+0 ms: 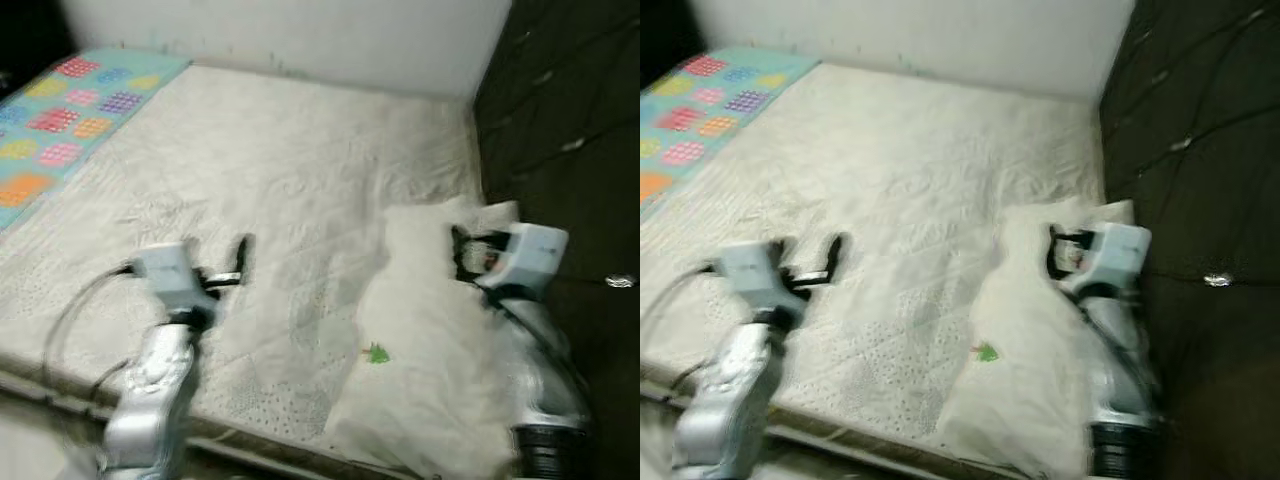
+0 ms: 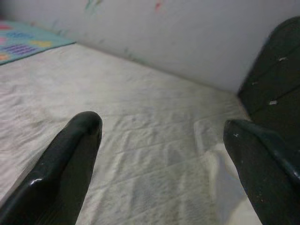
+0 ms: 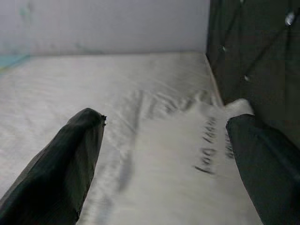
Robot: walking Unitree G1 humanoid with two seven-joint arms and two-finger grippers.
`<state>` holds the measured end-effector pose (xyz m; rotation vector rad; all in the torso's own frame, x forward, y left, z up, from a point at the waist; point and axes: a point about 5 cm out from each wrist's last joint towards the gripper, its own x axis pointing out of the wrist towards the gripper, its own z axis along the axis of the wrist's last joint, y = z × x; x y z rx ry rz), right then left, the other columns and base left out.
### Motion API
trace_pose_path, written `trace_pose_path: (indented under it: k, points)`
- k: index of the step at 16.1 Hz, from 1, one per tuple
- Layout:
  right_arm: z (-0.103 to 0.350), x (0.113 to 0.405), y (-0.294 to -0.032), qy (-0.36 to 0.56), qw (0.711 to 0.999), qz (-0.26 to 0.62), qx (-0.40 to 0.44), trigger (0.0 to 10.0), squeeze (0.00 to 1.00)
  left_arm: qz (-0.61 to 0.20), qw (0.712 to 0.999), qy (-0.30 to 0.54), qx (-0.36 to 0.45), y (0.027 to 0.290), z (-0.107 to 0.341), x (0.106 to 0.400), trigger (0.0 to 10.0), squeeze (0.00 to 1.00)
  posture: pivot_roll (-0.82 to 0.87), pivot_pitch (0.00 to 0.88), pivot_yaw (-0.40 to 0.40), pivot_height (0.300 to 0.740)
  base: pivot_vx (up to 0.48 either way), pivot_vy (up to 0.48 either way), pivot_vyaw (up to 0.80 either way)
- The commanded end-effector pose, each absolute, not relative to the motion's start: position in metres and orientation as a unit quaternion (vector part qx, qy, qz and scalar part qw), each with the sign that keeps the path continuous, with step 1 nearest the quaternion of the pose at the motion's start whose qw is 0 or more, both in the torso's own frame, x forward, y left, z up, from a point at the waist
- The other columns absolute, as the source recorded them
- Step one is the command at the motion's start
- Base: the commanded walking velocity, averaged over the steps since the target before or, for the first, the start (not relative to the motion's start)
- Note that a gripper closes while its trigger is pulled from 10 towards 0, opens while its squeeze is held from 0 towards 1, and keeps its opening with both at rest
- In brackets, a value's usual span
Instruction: Clean up the room
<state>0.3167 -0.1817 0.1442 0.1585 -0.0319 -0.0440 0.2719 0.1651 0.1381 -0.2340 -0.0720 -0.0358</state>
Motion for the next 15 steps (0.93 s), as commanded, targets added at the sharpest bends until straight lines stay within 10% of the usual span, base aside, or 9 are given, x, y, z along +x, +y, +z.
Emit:
trace_pose_path:
  k: [1,15]
  points:
    - [0.1460,0.3162,-0.1797,-0.015,0.997,-0.015,0.075,10.0,0.00,-0.018,0.992,-0.028,-0.121,0.1652,0.1359,0.2703,10.0,0.00,0.02,0.088,-0.003,0.740,0.000,0.000,-0.42]
    - [0.1459,0.3149,-0.1748,-0.007,0.997,-0.010,0.072,10.0,0.00,-0.023,0.992,-0.017,-0.121,0.1649,0.1359,0.2690,10.0,0.00,0.02,0.106,0.002,0.740,0.000,0.057,-0.06]
